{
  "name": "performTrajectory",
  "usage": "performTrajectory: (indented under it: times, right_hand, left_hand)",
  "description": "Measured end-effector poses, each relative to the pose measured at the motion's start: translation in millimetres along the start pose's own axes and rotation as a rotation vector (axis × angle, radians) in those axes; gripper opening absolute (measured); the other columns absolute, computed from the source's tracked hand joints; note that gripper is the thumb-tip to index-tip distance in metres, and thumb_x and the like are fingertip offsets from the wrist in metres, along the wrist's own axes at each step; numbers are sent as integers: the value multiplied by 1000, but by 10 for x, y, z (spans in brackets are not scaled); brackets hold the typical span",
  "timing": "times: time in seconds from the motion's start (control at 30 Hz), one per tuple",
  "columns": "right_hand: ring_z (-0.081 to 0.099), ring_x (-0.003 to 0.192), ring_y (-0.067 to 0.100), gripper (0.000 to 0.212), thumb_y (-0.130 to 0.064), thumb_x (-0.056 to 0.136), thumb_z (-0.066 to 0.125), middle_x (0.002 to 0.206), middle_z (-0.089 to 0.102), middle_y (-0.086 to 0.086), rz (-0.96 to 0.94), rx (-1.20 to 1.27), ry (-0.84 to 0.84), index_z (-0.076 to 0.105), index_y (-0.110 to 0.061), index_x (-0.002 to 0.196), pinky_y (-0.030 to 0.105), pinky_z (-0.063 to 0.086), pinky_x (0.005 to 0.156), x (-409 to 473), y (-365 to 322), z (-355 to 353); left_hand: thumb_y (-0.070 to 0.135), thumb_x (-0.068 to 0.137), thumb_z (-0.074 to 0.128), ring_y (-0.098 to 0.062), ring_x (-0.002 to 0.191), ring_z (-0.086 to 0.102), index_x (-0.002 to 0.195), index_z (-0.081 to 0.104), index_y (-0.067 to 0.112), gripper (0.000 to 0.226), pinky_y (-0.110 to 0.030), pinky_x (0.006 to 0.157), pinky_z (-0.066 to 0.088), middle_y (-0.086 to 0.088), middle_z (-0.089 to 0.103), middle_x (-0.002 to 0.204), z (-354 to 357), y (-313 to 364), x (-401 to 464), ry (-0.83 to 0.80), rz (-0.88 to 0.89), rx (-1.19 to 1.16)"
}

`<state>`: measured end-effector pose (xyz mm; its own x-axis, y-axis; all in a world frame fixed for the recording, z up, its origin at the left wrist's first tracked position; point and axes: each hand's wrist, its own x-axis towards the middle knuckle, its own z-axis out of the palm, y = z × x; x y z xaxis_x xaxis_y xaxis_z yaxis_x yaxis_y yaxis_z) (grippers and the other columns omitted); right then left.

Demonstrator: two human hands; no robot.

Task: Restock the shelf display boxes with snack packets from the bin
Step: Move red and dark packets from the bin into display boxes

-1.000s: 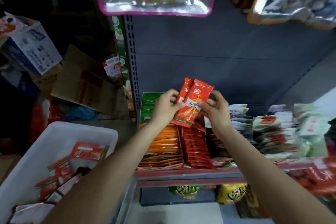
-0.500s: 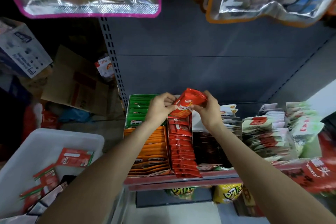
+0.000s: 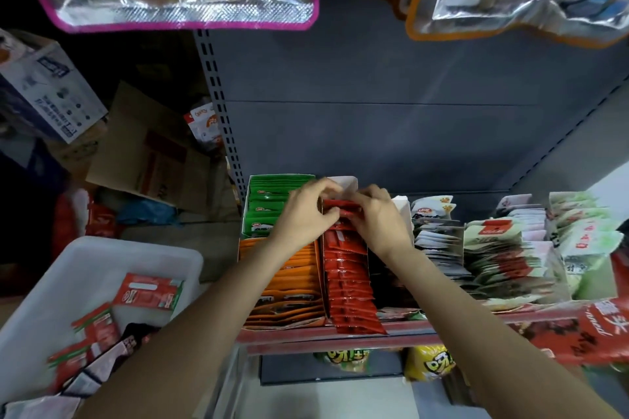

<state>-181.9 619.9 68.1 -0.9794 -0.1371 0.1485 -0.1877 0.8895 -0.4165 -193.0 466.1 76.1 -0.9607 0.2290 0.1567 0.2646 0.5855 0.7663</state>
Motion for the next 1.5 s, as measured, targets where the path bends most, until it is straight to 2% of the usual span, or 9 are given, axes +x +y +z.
performTrajectory:
  times: [0.3,0.47,0.6,0.8,0.97,1.17,1.27,1.37,1.5]
  right_hand:
    - [49,105,26,25,-19,86,60,113,62,5,-15,-123,-29,66,-15,111,33,38,88,51,-227,-32]
    - [56,109,22,24,-12,86,62,112,64,8,-108,163,-75,66,-12,109,28,40,93,-115,-773,188]
    - [62,100,23,24,-4,86,57,108,67,10,-136,314,-223,66,-7,108,30,46,91,-197,-1356,620]
    - [61,101,29,24,-8,87,55,110,65,15,-157,311,-555,63,-5,110,32,47,86,-379,-2351,1500]
    - [46,126,29,55,-39,90,34,136,49,17,-48,66,-736,46,-6,132,28,32,103,-466,-2961,2317]
    - [16,143,23,54,-12,95,44,153,25,9,132,-24,-712,26,-10,145,24,10,113,-411,-3018,2924]
    - [5,146,24,62,-15,95,45,158,8,6,258,-4,-709,15,-20,149,36,12,117,-378,-3016,3140]
    - [17,143,29,65,-13,95,45,156,13,9,322,-9,-707,11,-23,150,42,22,114,-323,-2976,3276]
    - [41,126,33,64,-30,91,59,136,38,18,430,-120,-687,25,-14,142,39,38,100,-303,-2945,3361]
  left_hand:
    - [14,86,66,-16,102,60,106,65,17,20,-35,86,51,0,62,113,-13,-142,-141,-39,-85,169]
    - [10,86,64,-6,86,62,103,65,13,18,-7,73,46,5,66,96,-425,-370,-571,109,-204,-49]
    - [13,88,62,-1,81,61,101,63,18,14,-2,67,41,7,67,87,-941,-802,-1175,154,-325,-105]
    - [2,86,60,-19,87,62,95,68,7,13,-26,80,45,-6,69,92,-1665,-1775,-2081,276,-625,30]
    - [4,89,52,-35,105,59,102,65,-5,21,-38,89,40,-23,64,109,-2024,-2712,-2539,-33,-784,319]
    - [1,92,44,-27,120,51,131,51,6,40,-26,99,36,-13,54,132,-2146,-3106,-2589,-244,-657,275]
    - [-5,87,50,-28,138,30,147,27,14,67,-33,112,29,-14,28,151,-2152,-3285,-2523,-431,-588,357]
    - [-7,82,59,-32,144,9,151,6,24,92,-43,112,29,-5,-9,159,-2135,-3438,-2519,-587,-568,499]
    - [-8,78,62,-35,136,28,151,3,21,98,-40,104,36,-10,6,156,-2080,-3484,-2460,-546,-559,572]
